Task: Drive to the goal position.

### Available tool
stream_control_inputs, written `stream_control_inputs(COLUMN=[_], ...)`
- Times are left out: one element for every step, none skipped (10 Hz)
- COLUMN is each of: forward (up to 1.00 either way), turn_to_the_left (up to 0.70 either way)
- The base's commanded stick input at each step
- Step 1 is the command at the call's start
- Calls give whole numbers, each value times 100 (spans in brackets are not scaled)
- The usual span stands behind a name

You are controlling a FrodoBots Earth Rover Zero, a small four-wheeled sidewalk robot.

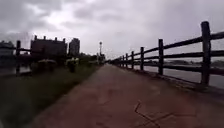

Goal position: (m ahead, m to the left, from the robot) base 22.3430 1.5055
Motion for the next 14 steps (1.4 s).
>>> stream_control_inputs(forward=[100,100,100,100,100,100,100,100,100,100,100,100,100,100], turn_to_the_left=[0,0,0,0,0,0,0,0,0,0,0,0,0,0])
